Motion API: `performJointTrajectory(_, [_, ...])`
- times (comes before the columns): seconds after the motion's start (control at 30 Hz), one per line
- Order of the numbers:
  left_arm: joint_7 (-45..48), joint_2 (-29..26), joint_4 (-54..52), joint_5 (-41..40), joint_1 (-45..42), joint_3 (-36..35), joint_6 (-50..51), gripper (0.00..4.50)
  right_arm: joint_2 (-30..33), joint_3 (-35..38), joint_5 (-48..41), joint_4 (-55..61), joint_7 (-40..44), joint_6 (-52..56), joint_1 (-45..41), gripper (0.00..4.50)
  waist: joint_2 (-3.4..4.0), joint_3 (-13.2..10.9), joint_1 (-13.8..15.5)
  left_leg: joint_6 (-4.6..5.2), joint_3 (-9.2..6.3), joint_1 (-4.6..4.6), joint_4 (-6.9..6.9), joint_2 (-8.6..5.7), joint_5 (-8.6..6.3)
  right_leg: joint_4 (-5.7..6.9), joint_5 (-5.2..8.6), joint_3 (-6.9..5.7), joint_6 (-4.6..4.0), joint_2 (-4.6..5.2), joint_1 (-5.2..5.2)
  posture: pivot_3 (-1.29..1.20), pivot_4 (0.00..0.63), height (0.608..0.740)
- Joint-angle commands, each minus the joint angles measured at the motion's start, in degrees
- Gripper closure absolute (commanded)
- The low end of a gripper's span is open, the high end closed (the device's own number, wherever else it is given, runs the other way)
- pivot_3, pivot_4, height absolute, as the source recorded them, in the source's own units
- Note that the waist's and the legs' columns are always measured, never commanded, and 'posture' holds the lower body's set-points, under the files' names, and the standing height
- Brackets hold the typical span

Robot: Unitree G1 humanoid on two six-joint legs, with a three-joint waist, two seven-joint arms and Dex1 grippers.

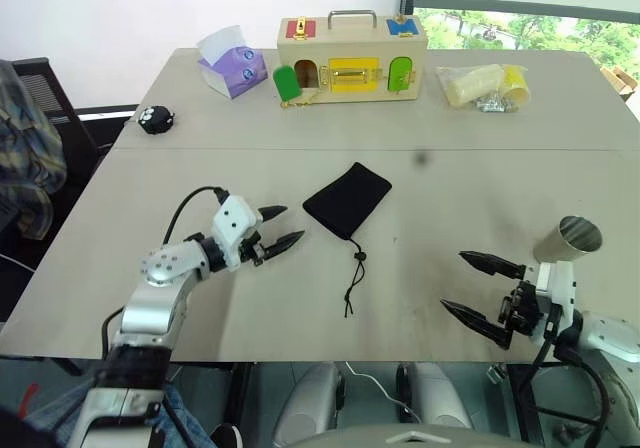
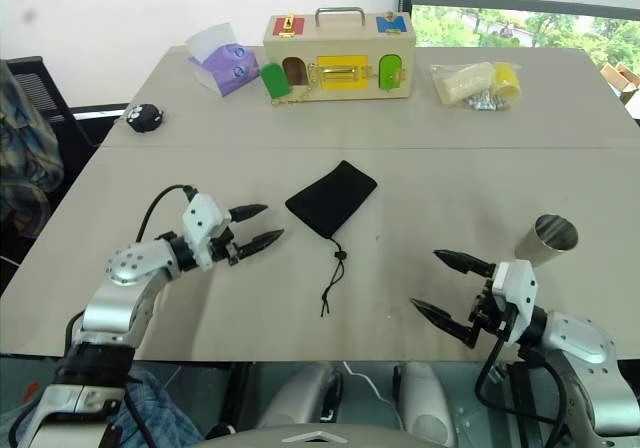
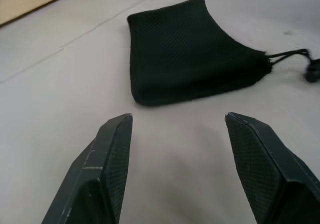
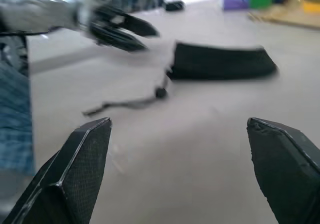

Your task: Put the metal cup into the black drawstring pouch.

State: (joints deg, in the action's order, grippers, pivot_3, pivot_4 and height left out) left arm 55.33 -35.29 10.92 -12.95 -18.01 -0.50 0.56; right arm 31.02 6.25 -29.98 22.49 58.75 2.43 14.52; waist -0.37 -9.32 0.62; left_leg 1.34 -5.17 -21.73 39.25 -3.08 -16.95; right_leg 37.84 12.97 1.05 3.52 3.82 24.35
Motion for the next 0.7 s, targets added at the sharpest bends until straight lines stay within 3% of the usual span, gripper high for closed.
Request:
performJointTrajectory(0.03, [2.67, 0.27, 8.15, 1.56, -6.88, 1.04, -4.37, 1.47, 0.19, -0.92, -1.47, 4.97, -2.28, 2.12, -1.05, 0.11, -0.02, -0.01, 0.04, -0.01, -0.02, -0.02, 0.0, -0.01, 0.01, -0.01, 0.0, -0.01, 0.0, 0.0, 0.01, 0.0, 0.15, 0.71])
performJointTrajectory(0.37, [8.8, 3.19, 34.16, 7.59, -24.65, 5.53, -16.27, 1.47, -1.33, -2.16, 0.9, 8.0, -7.19, 0.96, -1.39, 0.11, -0.1, -0.04, -0.12, 0.0, -0.09, -0.05, 0.0, -0.07, 0.01, 0.01, 0.0, -0.1, 0.02, -0.04, 0.02, 0.0, 0.15, 0.71])
performJointTrajectory(0.7, [18.18, 1.7, 38.53, 7.69, -27.41, 5.52, -19.94, 1.47, -1.9, -1.61, 2.17, 8.79, -9.72, -1.39, 2.48, 0.11, -0.16, -0.07, -0.98, 0.03, -0.09, -0.05, 0.04, -0.06, 0.0, 0.07, 0.01, -0.1, 0.03, -0.06, 0.02, 0.0, 0.15, 0.71])
